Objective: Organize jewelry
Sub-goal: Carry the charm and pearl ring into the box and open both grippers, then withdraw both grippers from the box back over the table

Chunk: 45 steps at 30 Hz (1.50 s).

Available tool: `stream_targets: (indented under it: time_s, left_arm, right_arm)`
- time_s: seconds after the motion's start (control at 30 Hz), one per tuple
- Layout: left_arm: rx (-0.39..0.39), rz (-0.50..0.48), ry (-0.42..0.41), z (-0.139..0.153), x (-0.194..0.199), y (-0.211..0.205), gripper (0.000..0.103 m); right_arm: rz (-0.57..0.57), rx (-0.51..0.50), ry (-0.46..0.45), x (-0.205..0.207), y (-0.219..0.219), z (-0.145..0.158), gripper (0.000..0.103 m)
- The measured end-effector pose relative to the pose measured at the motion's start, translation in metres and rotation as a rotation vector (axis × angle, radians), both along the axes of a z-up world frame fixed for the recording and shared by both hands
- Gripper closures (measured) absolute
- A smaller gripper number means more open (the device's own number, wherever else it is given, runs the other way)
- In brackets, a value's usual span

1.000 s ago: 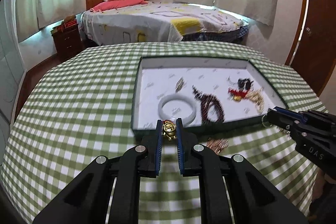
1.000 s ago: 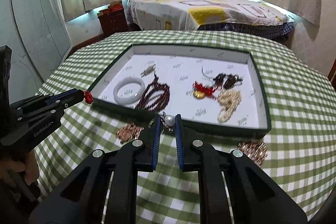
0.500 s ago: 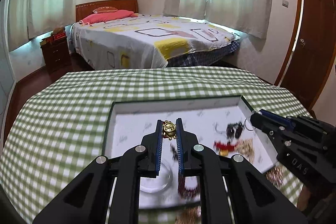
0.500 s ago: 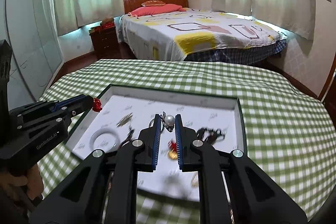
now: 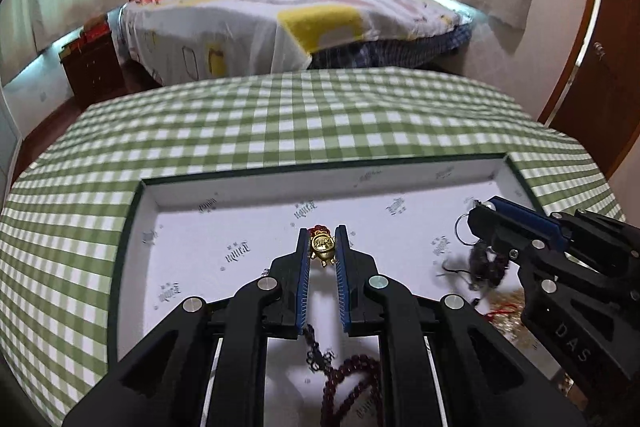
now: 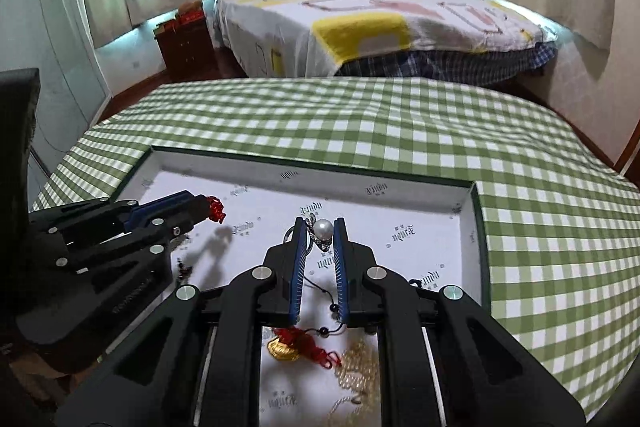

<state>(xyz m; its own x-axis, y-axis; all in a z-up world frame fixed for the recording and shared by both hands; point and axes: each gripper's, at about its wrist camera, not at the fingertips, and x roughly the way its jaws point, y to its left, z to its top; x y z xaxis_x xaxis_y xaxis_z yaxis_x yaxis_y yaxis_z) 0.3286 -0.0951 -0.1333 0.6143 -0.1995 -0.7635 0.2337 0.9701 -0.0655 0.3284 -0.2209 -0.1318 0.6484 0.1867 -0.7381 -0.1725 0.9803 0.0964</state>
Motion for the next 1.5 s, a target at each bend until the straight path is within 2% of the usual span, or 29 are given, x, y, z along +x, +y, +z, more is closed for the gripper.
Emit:
stream_targets:
  time_s: [0.3, 0.6, 0.67, 0.73, 0.83, 1.17, 1.33, 1.5]
  left_arm:
    - [0.043, 0.004, 0.091, -0.012, 0.014, -0.005, 0.090]
    - [0.060, 0.010, 0.112, -0.016, 0.018, -0.007, 0.088]
    - [0.059, 0.011, 0.115, -0.017, 0.017, -0.007, 0.083]
    - [0.052, 0.017, 0.110, -0.015, 0.016, -0.005, 0.065]
    - [0.048, 0.021, 0.081, -0.010, 0.013, -0.004, 0.057]
    - [0.029, 0.033, 0.019, 0.009, 0.003, 0.000, 0.045]
    - [0.010, 0.055, -0.004, 0.018, -0.002, 0.007, 0.036]
    - [-0.012, 0.060, -0.040, 0.032, -0.014, 0.012, 0.034]
  right_arm:
    - [0.014, -0.031, 0.089, 0.020, 0.004, -0.018, 0.089]
    - [0.013, -0.030, 0.111, 0.024, 0.002, -0.022, 0.087]
    - [0.012, -0.032, 0.108, 0.023, 0.003, -0.022, 0.085]
    - [0.009, -0.034, 0.098, 0.022, 0.003, -0.020, 0.078]
    - [0.006, -0.038, 0.085, 0.019, 0.002, -0.018, 0.076]
    - [-0.024, -0.045, 0.025, 0.003, -0.002, -0.001, 0.069]
    - [-0.045, -0.048, -0.009, -0.006, -0.006, 0.008, 0.060]
    - [-0.055, -0.049, -0.038, -0.021, -0.006, 0.018, 0.059]
